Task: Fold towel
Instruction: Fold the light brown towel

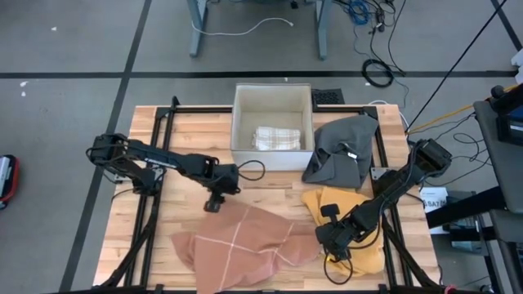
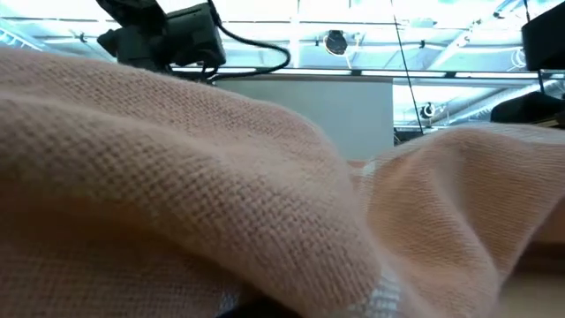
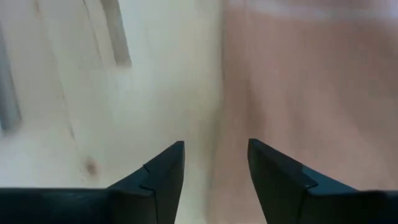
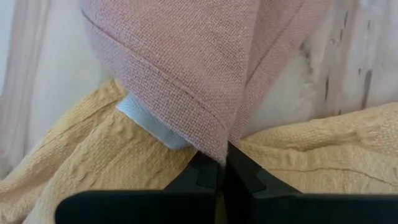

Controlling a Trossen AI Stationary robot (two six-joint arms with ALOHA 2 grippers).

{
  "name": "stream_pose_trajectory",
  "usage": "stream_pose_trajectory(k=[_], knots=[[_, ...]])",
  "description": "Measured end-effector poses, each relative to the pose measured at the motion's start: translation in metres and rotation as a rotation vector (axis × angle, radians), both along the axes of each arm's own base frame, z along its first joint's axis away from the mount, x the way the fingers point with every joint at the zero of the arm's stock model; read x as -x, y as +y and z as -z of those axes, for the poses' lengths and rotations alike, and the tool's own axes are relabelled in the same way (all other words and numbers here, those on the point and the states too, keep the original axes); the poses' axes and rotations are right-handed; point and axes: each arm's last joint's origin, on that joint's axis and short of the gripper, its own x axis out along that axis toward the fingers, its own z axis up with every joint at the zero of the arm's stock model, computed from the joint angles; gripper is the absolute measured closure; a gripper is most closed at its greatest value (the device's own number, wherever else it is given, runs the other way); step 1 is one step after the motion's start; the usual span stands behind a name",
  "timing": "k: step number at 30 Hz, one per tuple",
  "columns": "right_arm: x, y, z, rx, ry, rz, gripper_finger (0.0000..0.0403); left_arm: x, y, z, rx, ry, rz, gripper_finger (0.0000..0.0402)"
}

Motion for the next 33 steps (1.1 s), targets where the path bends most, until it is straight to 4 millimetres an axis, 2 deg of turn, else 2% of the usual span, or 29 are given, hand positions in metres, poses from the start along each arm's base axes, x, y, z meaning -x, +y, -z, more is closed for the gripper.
stream_pose_trajectory(k=[4,10,17,20,26,33], knots=[[0.003,0.003,0.0,0.006,0.006,-0.015,0.0403,0.01,0.006,0.002,0.06,0.075,-0.003,0.0219],[0.004,0.003,0.0,0.006,0.008,-0.012,0.0403,0.025,0.015,0.022,0.097,0.115,-0.021,0.0218],[0.003,0.002,0.0,0.01,0.007,-0.02,0.0403,0.021,0.018,0.031,0.103,-0.021,-0.043,0.0225],[0.003,0.002,0.0,0.009,0.008,-0.014,0.0403,0.022,0.015,0.031,0.09,-0.024,-0.005,0.0252],[0.003,0.002,0.0,0.008,0.007,-0.013,0.0403,0.022,0.006,0.032,0.076,-0.016,0.055,0.0335],[0.002,0.001,0.0,0.007,0.006,-0.008,0.0403,0.026,-0.002,0.033,0.072,0.014,0.102,0.039]])
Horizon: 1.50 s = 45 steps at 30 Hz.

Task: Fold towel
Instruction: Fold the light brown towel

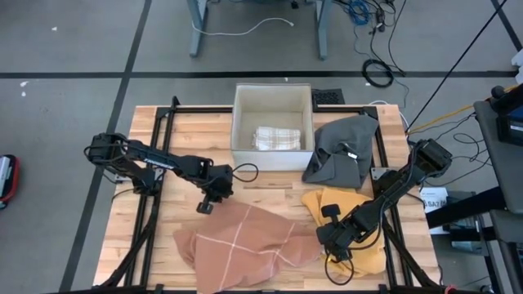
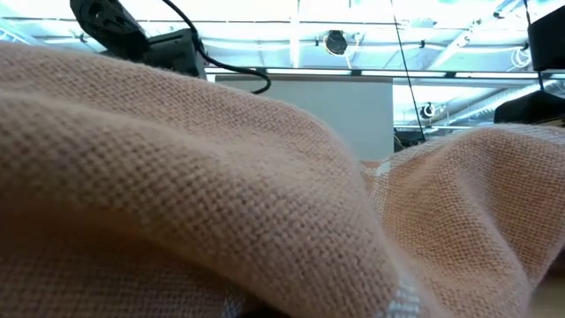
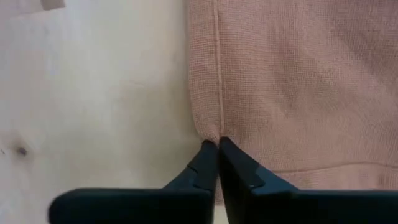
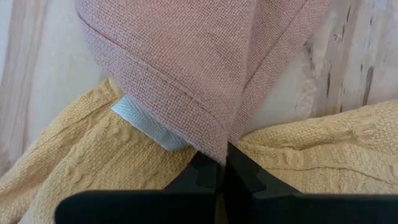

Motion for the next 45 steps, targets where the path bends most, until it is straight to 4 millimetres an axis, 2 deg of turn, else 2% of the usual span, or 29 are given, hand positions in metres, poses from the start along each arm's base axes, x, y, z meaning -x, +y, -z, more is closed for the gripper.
stream_pose_trajectory(k=[5,8,11,15,20,25,30,39,45], knots=[[0.0,0.0,0.0,0.0,-0.003,0.001,0.0403,0.003,0.0,-0.007,-0.017,-0.002,0.0,0.0398],[-0.002,0.0,0.0,0.011,-0.026,-0.012,0.0403,0.002,-0.001,-0.022,-0.032,-0.031,0.023,0.0399],[-0.007,-0.001,-0.002,0.027,-0.08,-0.043,0.0403,-0.005,-0.003,-0.048,-0.045,-0.137,0.073,0.04],[-0.018,-0.006,-0.009,0.047,-0.111,-0.079,0.0403,-0.009,-0.005,-0.094,-0.052,-0.256,0.085,0.04],[-0.034,-0.009,-0.035,0.067,-0.18,-0.141,0.0403,0.002,-0.009,-0.156,-0.121,-0.37,0.079,0.0401],[-0.039,-0.013,-0.088,0.098,-0.301,-0.195,0.0403,0.025,-0.016,-0.214,-0.192,-0.5,0.072,0.0401],[-0.025,-0.024,-0.163,0.086,-0.388,-0.188,0.0403,0.053,-0.02,-0.269,-0.239,-0.594,0.042,0.0401],[0.029,-0.062,-0.298,0.001,-0.645,-0.155,0.0403,0.098,-0.022,-0.358,-0.284,-0.888,0.044,0.0401],[0.078,-0.098,-0.371,-0.012,-0.915,-0.157,0.0403,0.13,-0.013,-0.402,-0.404,-1.084,0.018,0.0401]])
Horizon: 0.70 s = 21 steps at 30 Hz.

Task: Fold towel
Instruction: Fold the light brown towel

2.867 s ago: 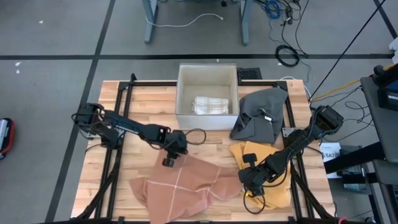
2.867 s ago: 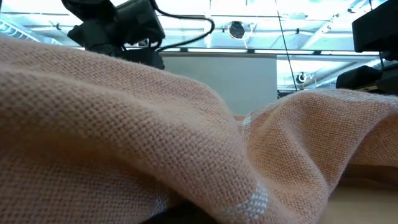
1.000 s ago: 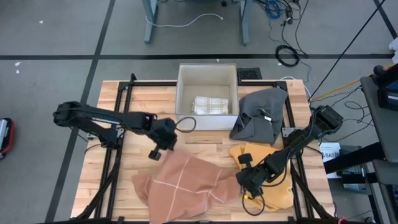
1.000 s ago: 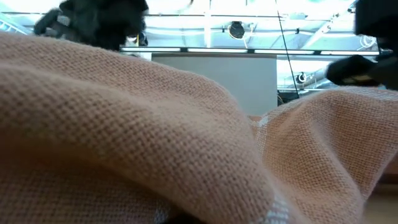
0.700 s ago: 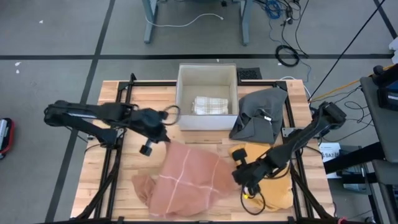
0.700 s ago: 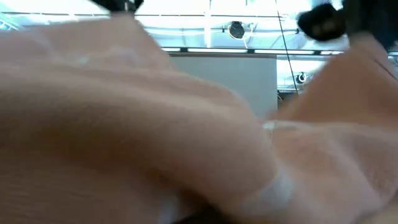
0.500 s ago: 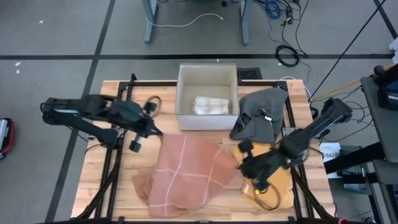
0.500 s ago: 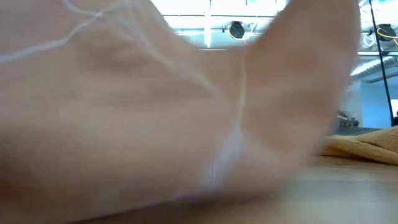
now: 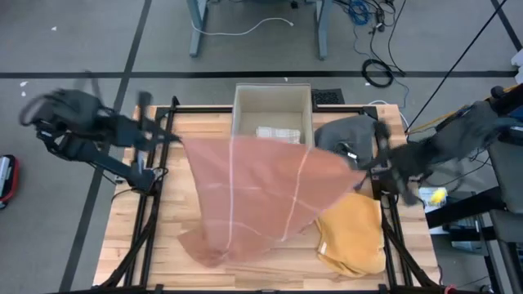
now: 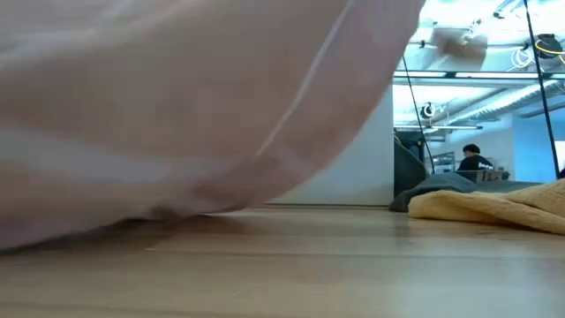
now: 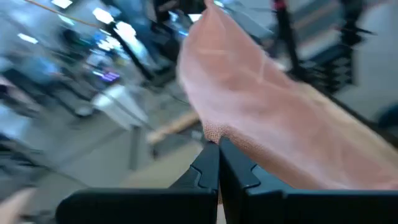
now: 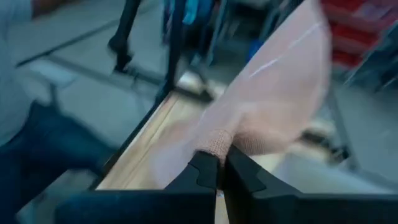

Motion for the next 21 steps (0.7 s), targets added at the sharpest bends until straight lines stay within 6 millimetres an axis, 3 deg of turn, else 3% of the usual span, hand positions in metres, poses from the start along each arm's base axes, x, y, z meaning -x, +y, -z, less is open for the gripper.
stream_pose_trajectory(k=[3,7,21], knots=[[0.019,-0.015,-0.025,0.032,-0.127,0.02,0.0403,0.013,0.006,-0.017,-0.059,-0.095,-0.077,0.0401],[0.036,-0.027,-0.045,0.1,-0.237,-0.003,0.0403,0.024,0.011,-0.034,-0.131,-0.216,-0.132,0.0401],[0.06,-0.048,-0.07,0.35,-0.41,0.078,0.0403,0.039,0.017,-0.07,-0.338,-0.484,-0.248,0.0401]])
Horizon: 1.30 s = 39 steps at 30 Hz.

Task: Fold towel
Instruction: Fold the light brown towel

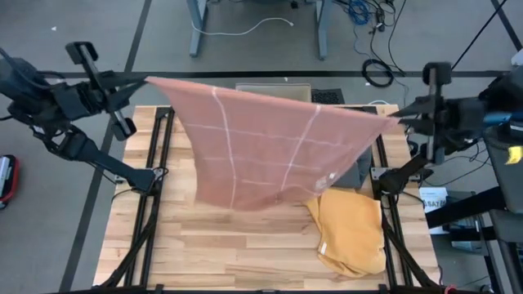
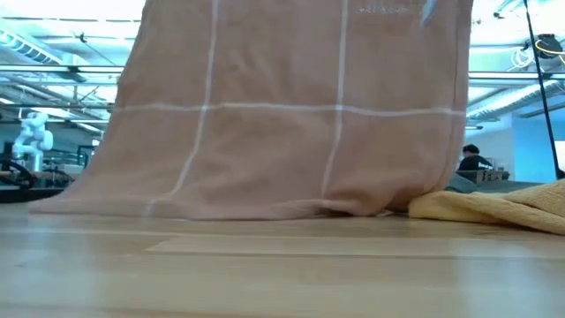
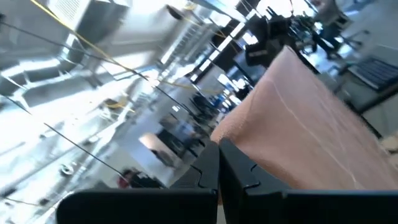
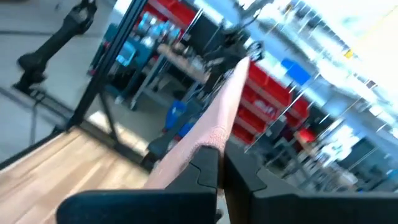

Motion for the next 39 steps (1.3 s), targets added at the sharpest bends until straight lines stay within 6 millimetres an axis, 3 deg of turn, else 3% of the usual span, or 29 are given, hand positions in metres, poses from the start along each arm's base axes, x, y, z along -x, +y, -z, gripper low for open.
stream_pose_trajectory(k=[7,16,24,31,39], knots=[[0.006,-0.004,-0.012,0.034,-0.097,-0.008,0.0403,0.0,-0.001,-0.006,0.024,-0.07,0.032,0.0401],[-0.004,0.007,0.006,-0.071,0.096,-0.122,0.0403,-0.003,-0.006,0.005,0.101,0.028,0.235,0.0401],[-0.033,0.035,0.016,-0.136,0.247,-0.334,0.0403,-0.002,-0.02,0.013,0.13,0.134,0.634,0.0401],[-0.068,0.066,0.021,-0.039,0.27,-0.512,0.0403,-0.026,-0.04,0.019,0.099,0.23,0.826,0.0401],[-0.101,0.091,0.034,-0.016,0.342,-0.56,0.0403,-0.066,-0.079,0.038,0.102,0.427,0.934,0.0401]])
